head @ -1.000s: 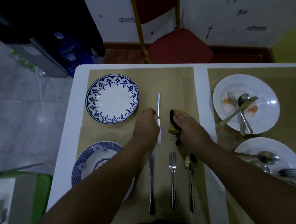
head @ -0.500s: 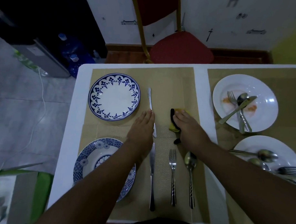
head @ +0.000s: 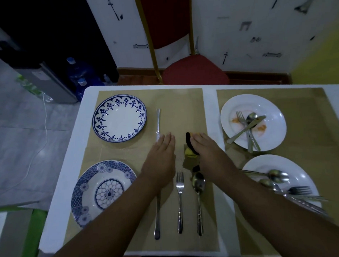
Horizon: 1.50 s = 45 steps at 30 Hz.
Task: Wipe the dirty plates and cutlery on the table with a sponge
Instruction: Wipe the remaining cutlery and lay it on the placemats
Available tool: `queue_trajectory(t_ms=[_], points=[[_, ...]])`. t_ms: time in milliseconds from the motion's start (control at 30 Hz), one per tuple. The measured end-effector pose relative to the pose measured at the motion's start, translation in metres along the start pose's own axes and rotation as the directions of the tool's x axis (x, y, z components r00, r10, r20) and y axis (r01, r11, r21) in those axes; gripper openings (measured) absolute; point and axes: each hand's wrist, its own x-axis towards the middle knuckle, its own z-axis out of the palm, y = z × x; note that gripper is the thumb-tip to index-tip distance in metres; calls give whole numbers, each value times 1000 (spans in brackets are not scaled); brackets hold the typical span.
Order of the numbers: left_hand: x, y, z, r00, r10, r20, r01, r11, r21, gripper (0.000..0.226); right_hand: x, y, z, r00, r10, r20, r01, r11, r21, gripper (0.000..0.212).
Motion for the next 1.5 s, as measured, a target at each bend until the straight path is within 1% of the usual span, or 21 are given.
queue_trajectory(t_ms=[67,133,167,200,233,300,333,367,433,467,533,600,700,800,867,933,1000,1133,1333,1433,1500], points=[[-7,30,1,998,48,-33,-48,999,5,58,-21,1,-15,998,-24,-54,25,1000,17,73],[-13,62,5,996,75,-38,-75,997,-6,59,-47,13,-21,999,-33,-19,33,999,19,76],[-16,78,9,995,96,-39,-96,995,-6,59,-60,23,-21,1000,-29,6,29,1000,8,82],[-20,93,13,992,120,-43,-120,993,7,59,-74,34,-22,1000,-16,21,15,1000,13,88],[-23,109,18,989,140,-52,-139,990,16,58,-90,44,-24,999,8,31,-9,999,37,88],[-29,139,32,988,147,-44,-148,989,-3,58,-121,59,-38,998,68,12,-68,994,80,73],[-33,152,40,990,138,-19,-138,990,-26,59,-136,66,-44,996,93,-3,-92,992,83,70],[-36,164,48,991,135,-2,-135,990,-41,59,-151,74,-49,995,103,-13,-101,992,78,72],[-42,188,62,987,161,13,-161,987,-20,59,-179,92,-52,992,124,14,-125,990,70,86],[-44,199,69,986,168,25,-168,986,-11,59,-191,104,-53,990,141,16,-141,987,77,88],[-48,216,84,987,151,59,-151,989,-5,60,-211,124,-58,977,210,39,-213,967,142,79],[-52,225,99,990,111,86,-114,993,27,61,-228,137,-66,967,247,62,-254,953,167,79],[-56,233,111,991,85,99,-91,994,55,61,-250,152,-72,974,217,66,-224,965,135,87],[-56,236,119,994,87,67,-95,988,120,62,-266,162,-66,976,219,-7,-216,967,132,78],[-55,240,117,994,101,45,-107,983,146,62,-272,164,-63,974,223,-30,-218,968,124,76],[-51,242,115,994,108,34,-112,980,162,54,-274,164,-62,972,234,-37,-228,966,118,75],[-47,245,115,994,100,36,-104,985,135,39,-276,164,-62,967,250,-47,-242,961,130,75],[-36,255,113,995,92,28,-95,988,118,20,-278,161,-60,963,263,-58,-254,959,121,74],[-13,263,120,990,132,46,-137,983,126,25,-281,150,-54,966,257,-9,-253,957,142,68],[-11,261,121,987,157,31,-159,982,104,18,-282,147,-51,960,278,30,-279,950,143,65],[-9,258,118,990,139,41,-142,986,83,15,-281,145,-52,959,282,27,-283,947,153,66]])
